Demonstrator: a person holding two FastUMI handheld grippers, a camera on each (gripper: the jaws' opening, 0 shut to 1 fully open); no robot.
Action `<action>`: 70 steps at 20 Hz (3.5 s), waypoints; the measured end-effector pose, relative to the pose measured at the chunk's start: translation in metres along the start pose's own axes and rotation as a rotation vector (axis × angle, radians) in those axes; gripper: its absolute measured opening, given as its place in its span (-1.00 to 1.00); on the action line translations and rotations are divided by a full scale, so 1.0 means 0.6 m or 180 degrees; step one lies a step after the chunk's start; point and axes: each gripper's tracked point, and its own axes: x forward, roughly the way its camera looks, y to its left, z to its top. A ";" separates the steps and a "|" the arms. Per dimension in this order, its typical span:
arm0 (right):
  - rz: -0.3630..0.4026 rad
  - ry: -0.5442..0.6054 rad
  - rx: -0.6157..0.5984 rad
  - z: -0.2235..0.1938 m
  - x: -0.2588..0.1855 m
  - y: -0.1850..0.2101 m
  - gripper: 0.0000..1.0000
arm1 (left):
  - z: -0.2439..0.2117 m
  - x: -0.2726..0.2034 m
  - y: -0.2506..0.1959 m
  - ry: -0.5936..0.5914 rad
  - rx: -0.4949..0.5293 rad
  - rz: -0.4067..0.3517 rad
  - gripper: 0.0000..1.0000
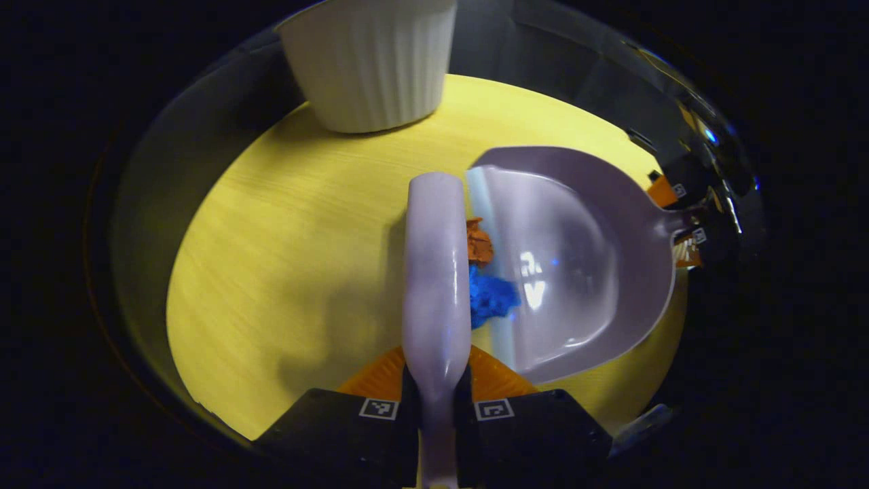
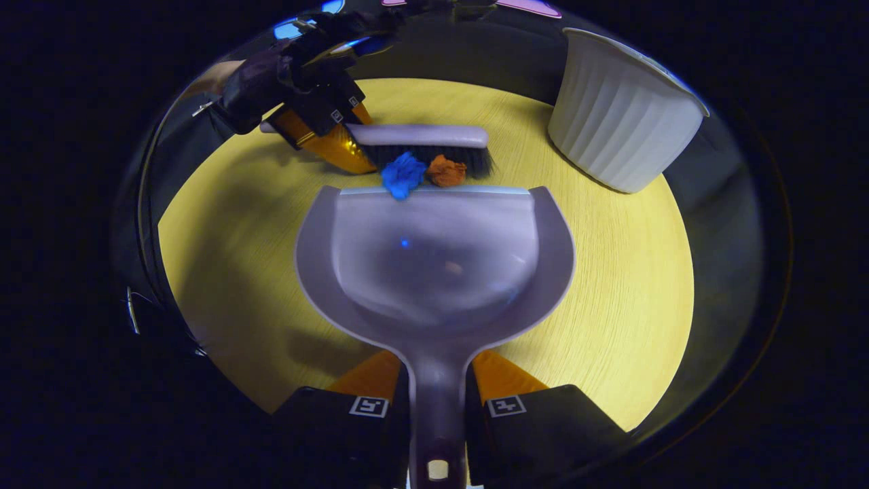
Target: Pick up the small broom and dustpan from the desktop, sweep the trash into the dustpan with the broom, and then empty the trash into the garbage bin.
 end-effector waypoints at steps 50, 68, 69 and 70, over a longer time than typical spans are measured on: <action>-0.0517 -0.0583 0.0696 0.218 -0.066 -0.158 -0.24 | -0.354 -0.303 -0.189 -0.1181 -0.2811 0.1283 -0.48; -0.2441 -0.0580 -0.1197 0.236 -0.019 -0.329 -0.24 | -0.395 -0.309 -0.127 -0.1068 -0.3156 0.1449 -0.44; -0.2503 -0.0570 -0.1317 0.234 -0.018 -0.335 -0.16 | -0.396 -0.308 -0.129 -0.1077 -0.3195 0.1449 -0.46; -0.2579 -0.0552 -0.1430 0.234 -0.020 -0.337 -0.24 | -0.394 -0.310 -0.129 -0.1092 -0.3230 0.1453 -0.47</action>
